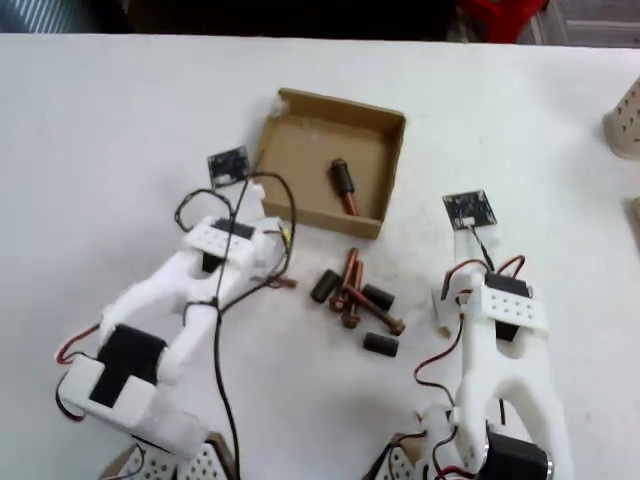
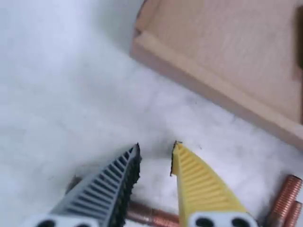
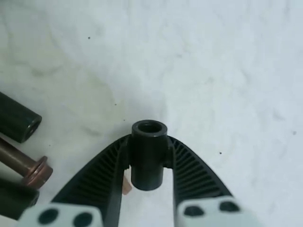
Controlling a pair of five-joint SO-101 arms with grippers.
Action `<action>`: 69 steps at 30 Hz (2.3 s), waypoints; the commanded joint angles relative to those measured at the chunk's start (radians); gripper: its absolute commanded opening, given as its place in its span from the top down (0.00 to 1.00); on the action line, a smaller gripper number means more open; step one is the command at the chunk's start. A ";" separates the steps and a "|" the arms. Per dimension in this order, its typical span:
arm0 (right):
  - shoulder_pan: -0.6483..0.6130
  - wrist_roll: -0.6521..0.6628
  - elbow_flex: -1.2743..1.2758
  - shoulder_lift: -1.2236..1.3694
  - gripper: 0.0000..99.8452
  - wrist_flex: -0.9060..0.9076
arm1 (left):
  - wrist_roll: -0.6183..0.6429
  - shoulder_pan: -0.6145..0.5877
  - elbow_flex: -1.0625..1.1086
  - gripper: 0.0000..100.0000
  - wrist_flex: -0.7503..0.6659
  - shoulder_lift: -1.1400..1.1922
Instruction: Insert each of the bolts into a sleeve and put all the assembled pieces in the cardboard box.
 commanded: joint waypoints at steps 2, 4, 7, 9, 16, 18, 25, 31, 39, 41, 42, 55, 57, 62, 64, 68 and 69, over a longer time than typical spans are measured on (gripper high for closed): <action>-0.007 0.009 -0.006 -0.027 0.98 -0.012 | -0.043 -0.004 -0.043 0.98 0.015 -0.002; -0.007 0.008 -0.006 -0.027 0.98 -0.012 | -0.052 -0.007 -0.048 0.97 0.017 -0.002; -0.004 0.008 -0.006 -0.027 0.98 -0.010 | -0.054 -0.012 -0.057 0.98 0.038 -0.002; -0.004 0.008 -0.006 -0.027 0.98 -0.010 | -0.061 -0.012 -0.051 0.98 0.046 -0.030; -0.002 0.008 -0.006 -0.027 0.98 -0.010 | -0.213 -0.064 -0.044 0.98 0.147 -0.183; -0.001 0.008 -0.006 -0.027 0.98 -0.008 | -0.298 -0.084 -0.037 0.98 0.141 -0.189; -0.001 0.014 0.006 -0.027 0.98 -0.008 | -0.347 -0.076 -0.025 0.97 0.147 -0.194; -0.001 0.015 0.008 -0.027 0.98 -0.008 | -0.345 -0.122 -0.034 0.97 0.149 -0.196; -0.002 0.017 0.009 -0.027 0.98 -0.012 | -0.301 -0.088 0.049 0.91 0.140 -0.380; -0.005 0.017 0.009 -0.027 0.98 -0.012 | -0.224 -0.061 0.103 0.82 0.132 -0.446; -0.005 0.017 0.009 -0.027 0.98 -0.012 | -0.187 -0.041 0.129 0.78 0.132 -0.478; -0.005 0.017 0.009 -0.027 0.98 -0.013 | -0.032 0.177 0.379 0.60 0.107 -0.674; -0.007 0.017 0.009 -0.027 0.98 -0.013 | 0.023 0.165 0.382 0.60 0.074 -0.636; -0.007 0.017 0.009 -0.027 0.98 -0.013 | 0.091 0.105 0.374 0.60 -0.069 -0.450; -0.007 0.017 0.009 -0.027 0.98 -0.013 | 0.133 0.084 0.356 0.60 -0.123 -0.381; -0.005 0.017 0.009 -0.027 0.98 -0.013 | 0.175 0.047 0.307 0.60 -0.127 -0.320; -0.004 0.017 0.009 -0.027 0.98 -0.013 | 0.176 0.038 0.305 0.60 -0.127 -0.321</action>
